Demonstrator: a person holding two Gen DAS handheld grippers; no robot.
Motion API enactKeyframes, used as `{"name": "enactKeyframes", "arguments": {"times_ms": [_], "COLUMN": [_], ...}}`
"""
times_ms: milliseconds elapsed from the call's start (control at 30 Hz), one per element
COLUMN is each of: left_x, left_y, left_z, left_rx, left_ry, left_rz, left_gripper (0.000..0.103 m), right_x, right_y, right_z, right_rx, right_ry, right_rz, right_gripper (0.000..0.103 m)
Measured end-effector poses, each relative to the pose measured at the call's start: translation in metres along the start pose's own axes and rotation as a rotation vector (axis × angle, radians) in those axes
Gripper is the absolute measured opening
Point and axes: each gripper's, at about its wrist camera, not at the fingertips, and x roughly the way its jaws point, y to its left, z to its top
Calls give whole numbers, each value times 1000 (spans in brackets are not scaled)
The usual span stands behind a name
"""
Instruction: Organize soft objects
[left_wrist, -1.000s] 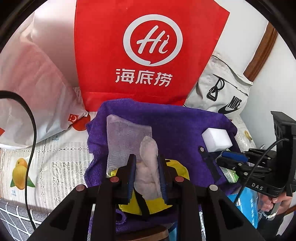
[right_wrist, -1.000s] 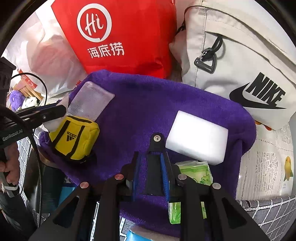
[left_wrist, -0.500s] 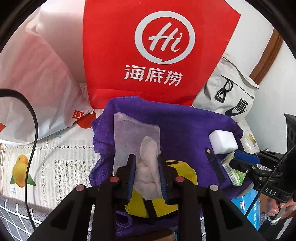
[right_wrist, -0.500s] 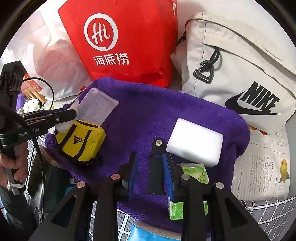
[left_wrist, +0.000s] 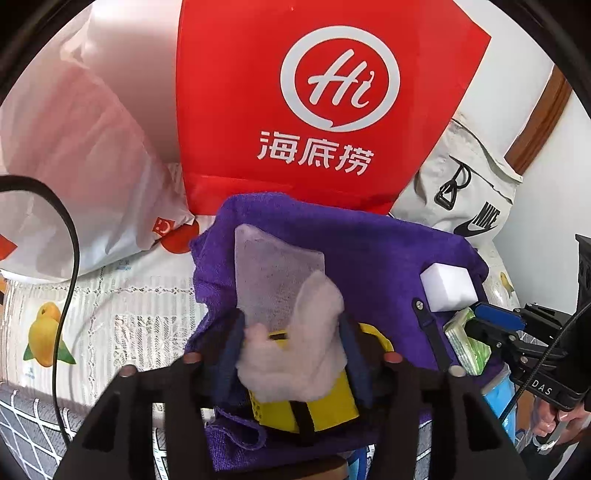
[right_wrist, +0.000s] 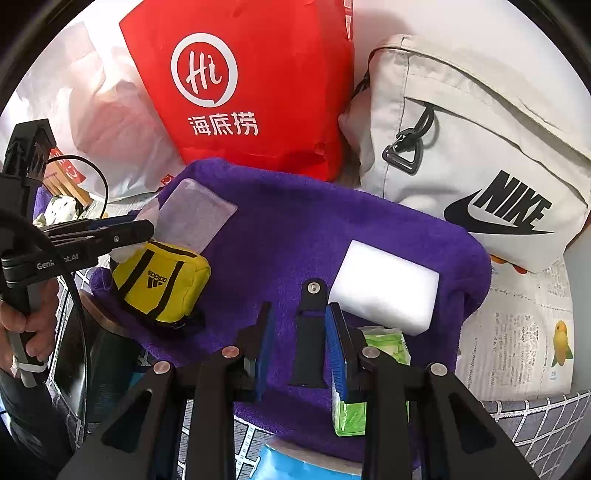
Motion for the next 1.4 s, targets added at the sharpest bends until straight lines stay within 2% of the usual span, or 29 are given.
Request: {"name": "enactKeyframes", "arguments": {"times_ms": [267, 933, 1067, 1200, 1300, 1400], "left_x": [-4, -27, -43, -64, -81, -91], "left_y": [-2, -3, -10, -15, -20, -23], "left_z": [1, 2, 2, 2, -2, -10], "left_rx": [3, 15, 51, 71, 77, 76], "left_ry": [1, -26, -55, -98, -133, -127], "left_rz": [2, 29, 56, 69, 54, 28], "left_gripper": [57, 57, 57, 61, 64, 65], "right_x": [0, -22, -38, -55, -64, -66], "right_y": [-2, -3, 7, 26, 46, 71], "right_z": [1, -7, -24, -56, -83, -108], "right_rx": [8, 49, 50, 40, -4, -67], "right_ry": [-1, -31, -29, -24, -9, 29], "right_rz": [1, -16, 0, 25, 51, 56], "right_gripper": [28, 28, 28, 40, 40, 41]}}
